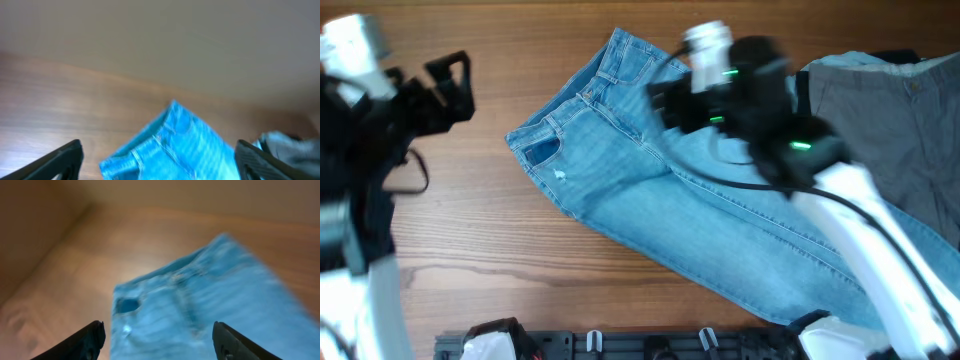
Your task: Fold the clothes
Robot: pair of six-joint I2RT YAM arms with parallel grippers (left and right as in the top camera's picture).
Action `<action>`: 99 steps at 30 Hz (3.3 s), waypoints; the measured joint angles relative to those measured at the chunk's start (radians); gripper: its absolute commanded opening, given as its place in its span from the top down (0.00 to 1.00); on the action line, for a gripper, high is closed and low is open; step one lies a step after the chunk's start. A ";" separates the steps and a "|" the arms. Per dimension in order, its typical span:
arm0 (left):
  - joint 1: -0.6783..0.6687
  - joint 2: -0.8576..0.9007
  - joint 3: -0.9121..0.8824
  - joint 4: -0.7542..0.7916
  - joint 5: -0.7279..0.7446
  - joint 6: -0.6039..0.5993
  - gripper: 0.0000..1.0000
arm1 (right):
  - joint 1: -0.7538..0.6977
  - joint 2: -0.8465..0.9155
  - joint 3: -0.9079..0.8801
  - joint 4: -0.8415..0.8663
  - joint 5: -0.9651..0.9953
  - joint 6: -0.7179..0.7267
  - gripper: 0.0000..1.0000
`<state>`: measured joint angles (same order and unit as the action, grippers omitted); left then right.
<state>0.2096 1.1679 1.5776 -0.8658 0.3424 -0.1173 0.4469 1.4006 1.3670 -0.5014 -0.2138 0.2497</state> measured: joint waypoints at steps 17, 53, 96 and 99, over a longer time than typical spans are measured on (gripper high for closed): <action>-0.221 1.026 0.001 0.243 0.034 0.260 0.40 | -0.308 0.010 0.014 -0.323 0.043 0.132 0.15; 0.059 0.952 0.000 0.027 0.004 0.376 0.96 | -0.308 0.159 0.014 -0.355 0.030 0.104 0.17; 0.383 0.287 0.012 -0.185 0.137 0.164 0.57 | -0.274 0.765 0.020 0.238 -0.190 -0.082 0.96; 0.383 0.287 0.012 -0.197 0.135 0.164 0.57 | -0.274 0.781 0.010 0.404 -0.187 -0.095 0.96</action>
<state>0.5926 1.4551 1.5894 -1.0626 0.4770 0.0463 0.1734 2.1818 1.3773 -0.0975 -0.4007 0.1547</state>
